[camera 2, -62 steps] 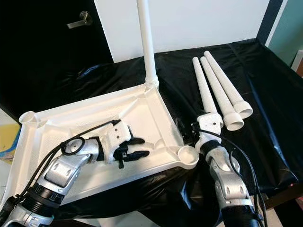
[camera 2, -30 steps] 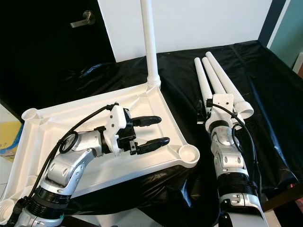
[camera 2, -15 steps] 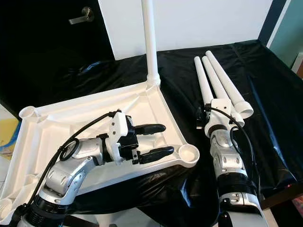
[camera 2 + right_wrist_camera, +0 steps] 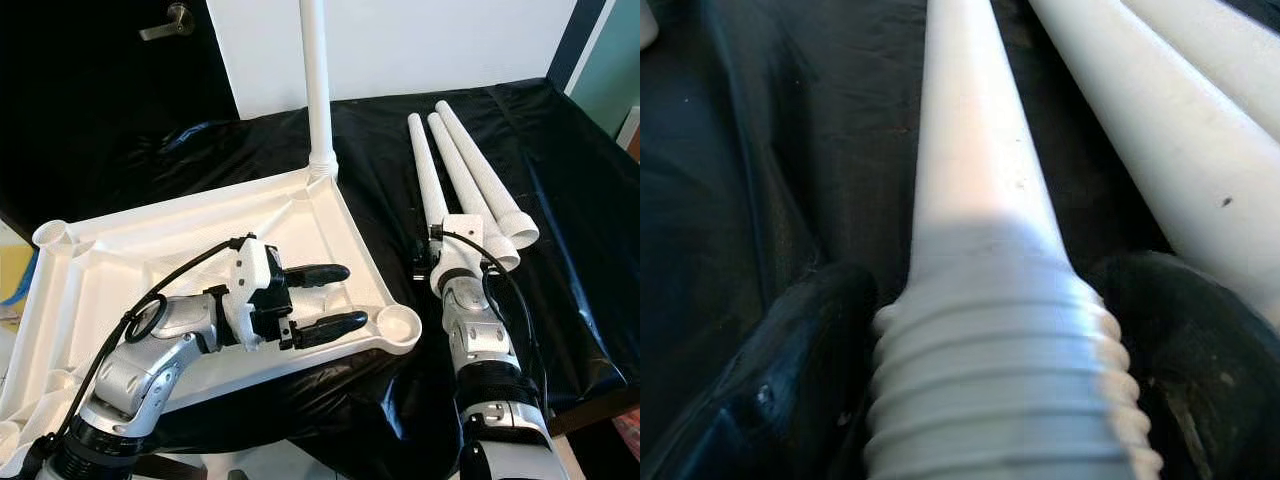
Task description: Building children table
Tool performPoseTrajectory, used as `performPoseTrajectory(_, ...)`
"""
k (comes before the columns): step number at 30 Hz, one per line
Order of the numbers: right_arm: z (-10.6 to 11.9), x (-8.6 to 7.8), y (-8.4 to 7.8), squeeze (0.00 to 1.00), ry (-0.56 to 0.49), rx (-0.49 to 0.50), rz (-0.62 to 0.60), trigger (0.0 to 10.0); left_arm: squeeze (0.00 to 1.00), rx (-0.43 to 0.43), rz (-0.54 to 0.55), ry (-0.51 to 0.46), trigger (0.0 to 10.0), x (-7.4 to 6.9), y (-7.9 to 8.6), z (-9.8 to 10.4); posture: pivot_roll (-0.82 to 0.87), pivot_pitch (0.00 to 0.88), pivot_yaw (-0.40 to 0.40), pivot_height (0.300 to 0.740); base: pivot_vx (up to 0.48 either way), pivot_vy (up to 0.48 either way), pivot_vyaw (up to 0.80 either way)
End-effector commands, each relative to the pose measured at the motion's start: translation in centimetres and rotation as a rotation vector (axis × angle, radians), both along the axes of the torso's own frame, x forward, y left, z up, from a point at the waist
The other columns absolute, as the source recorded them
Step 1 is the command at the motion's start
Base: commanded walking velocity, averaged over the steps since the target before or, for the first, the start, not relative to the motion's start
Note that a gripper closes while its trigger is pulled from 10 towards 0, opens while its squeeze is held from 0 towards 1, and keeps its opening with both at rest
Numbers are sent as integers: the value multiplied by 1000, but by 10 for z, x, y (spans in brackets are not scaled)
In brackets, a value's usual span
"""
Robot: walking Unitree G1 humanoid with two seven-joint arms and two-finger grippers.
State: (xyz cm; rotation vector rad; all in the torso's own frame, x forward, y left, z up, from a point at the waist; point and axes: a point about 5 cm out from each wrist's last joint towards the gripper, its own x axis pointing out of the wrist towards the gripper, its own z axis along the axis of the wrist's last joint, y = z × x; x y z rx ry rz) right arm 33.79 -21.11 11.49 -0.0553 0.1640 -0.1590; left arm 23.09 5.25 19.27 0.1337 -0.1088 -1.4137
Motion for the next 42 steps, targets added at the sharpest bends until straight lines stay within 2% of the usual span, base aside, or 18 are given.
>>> performPoseTrajectory(1,-3,1,-1,0,27,32,-10,10000,0,-4,48,3,10000,-1,0,1,-118,90,53,740,0,0,0)
performPoseTrajectory(11,-11,1,4,0,80,60,13,10000,0,0,56,0,10000,0,0,1,-116,86,52,740,0,0,0)
performPoseTrajectory(12,-11,1,5,0,79,62,16,0,0,0,57,-1,10000,0,0,1,-116,86,51,740,0,0,0)
performPoseTrajectory(15,-8,2,9,0,61,117,37,0,0,0,60,-3,10000,1,0,2,-117,84,50,740,0,0,0)
performPoseTrajectory(18,-5,2,10,0,43,130,41,0,0,0,62,-4,10000,1,0,2,-117,83,49,740,0,0,0)
performPoseTrajectory(19,4,3,12,0,-31,149,56,0,0,-1,65,-5,10000,2,0,3,-118,81,48,740,0,0,0)
performPoseTrajectory(20,14,3,14,0,-110,162,67,10000,0,-1,68,-7,10000,3,0,3,-121,77,48,740,0,0,0)
performPoseTrajectory(21,14,3,14,0,-110,162,67,10000,0,-1,68,-7,10000,3,0,3,-121,77,48,740,0,0,0)
performPoseTrajectory(22,21,3,15,0,-162,170,74,10000,0,-1,70,-8,10000,3,0,3,-120,76,48,740,0,0,0)
performPoseTrajectory(24,21,3,15,0,-162,170,74,10000,0,-1,70,-8,10000,3,0,3,-120,76,48,740,0,0,0)
performPoseTrajectory(26,33,0,19,0,-276,135,107,10000,0,-2,76,-11,10000,4,0,3,-122,73,48,740,0,0,0)
performPoseTrajectory(28,33,0,19,0,-276,135,107,10000,0,-2,76,-11,10000,4,0,3,-122,73,48,740,0,0,0)
performPoseTrajectory(35,40,-10,30,0,-396,104,149,10000,0,-2,113,-25,10000,11,1,4,-130,56,48,740,0,0,0)
performPoseTrajectory(38,40,-10,30,0,-396,104,149,10000,0,-2,113,-25,10000,11,1,4,-130,56,48,740,0,0,0)
performPoseTrajectory(39,42,-13,31,0,-432,103,154,10000,0,-3,135,-30,10000,15,2,5,-132,52,50,740,0,0,0)
performPoseTrajectory(41,42,-13,31,0,-432,103,154,10000,0,-3,135,-30,10000,15,2,5,-132,52,50,740,0,0,0)
performPoseTrajectory(42,48,-17,33,0,-481,88,159,10000,0,-8,181,-23,10000,22,5,6,-135,43,52,740,0,0,0)
